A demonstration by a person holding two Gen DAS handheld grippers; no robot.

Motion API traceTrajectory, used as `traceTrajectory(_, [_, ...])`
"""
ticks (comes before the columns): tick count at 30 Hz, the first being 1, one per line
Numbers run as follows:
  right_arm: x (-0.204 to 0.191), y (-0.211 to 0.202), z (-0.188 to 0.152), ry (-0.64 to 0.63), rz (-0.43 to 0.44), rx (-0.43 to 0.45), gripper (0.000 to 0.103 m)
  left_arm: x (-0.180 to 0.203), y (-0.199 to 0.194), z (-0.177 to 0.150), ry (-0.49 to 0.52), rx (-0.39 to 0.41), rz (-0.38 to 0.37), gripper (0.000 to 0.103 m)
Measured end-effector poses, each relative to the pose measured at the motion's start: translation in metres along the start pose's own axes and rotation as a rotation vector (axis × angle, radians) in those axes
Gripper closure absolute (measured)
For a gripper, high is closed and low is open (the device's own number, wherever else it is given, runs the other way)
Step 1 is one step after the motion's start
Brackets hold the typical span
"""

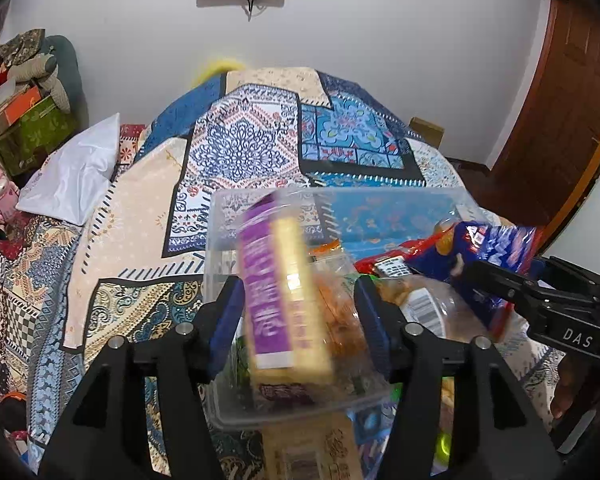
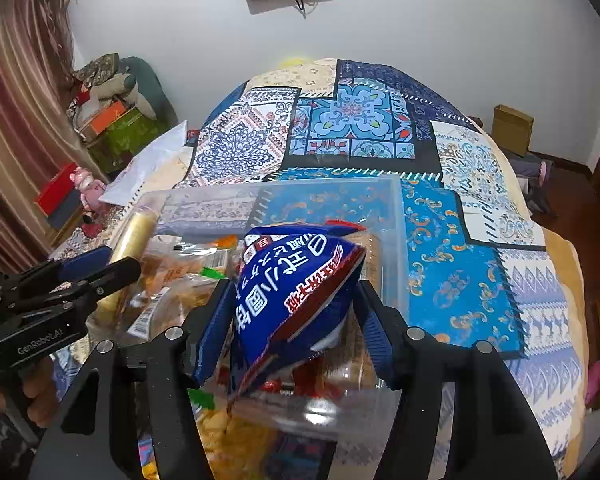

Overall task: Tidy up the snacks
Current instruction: 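Carry the cracker roll and blue chip bag into the clear box and release them, then grasp the wrapped biscuit block with the left gripper while the right grasps the peanut bag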

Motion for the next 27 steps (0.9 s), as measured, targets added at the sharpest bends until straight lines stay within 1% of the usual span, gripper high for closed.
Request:
traceTrajectory(5, [-0.002,-0.023,0.002,0.0,0.008,0.039,0.037,0.002,-0.025,0.0,0.019,0.024,0.006,0.038])
traceTrajectory(7, [-0.004,-0.034,0.001,-0.004,0.01,0.054,0.036,0.003,-0.033,-0.003,0.023,0.029,0.007,0.037])
traceTrajectory(10, [-0.009,-0.051,-0.004,-0.015,0.022,0.066,0.036,0.004,-0.045,-0.011,0.024,0.028,0.008,0.032])
traceTrajectory(12, [-0.013,-0.06,-0.01,-0.026,0.028,0.071,0.035,0.004,-0.052,-0.018,0.022,0.024,0.008,0.031])
traceTrajectory(14, [-0.016,-0.065,-0.016,-0.039,0.03,0.07,0.032,0.005,-0.056,-0.03,0.022,0.01,0.013,0.025])
traceTrajectory(17, [-0.023,-0.07,-0.033,-0.062,0.036,0.051,0.028,0.006,-0.057,-0.047,0.029,-0.014,0.016,0.023])
traceTrajectory(21, [-0.028,-0.066,-0.055,-0.083,0.035,0.011,0.028,0.01,-0.053,-0.071,0.036,-0.058,0.013,0.023])
traceTrajectory(27, [-0.029,-0.048,-0.082,-0.078,0.038,-0.064,0.028,0.016,-0.038,-0.097,0.032,-0.117,-0.003,0.023])
Point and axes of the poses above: each gripper's, at about its wrist camera, not at the fingertips, and y roughly the way its jaws point, x to its right, z to its top, the point moved 10 cm from there along y, roughly the way its jaws point, and after that the axes turned 9 degrees about y, right-handed, at the moved point
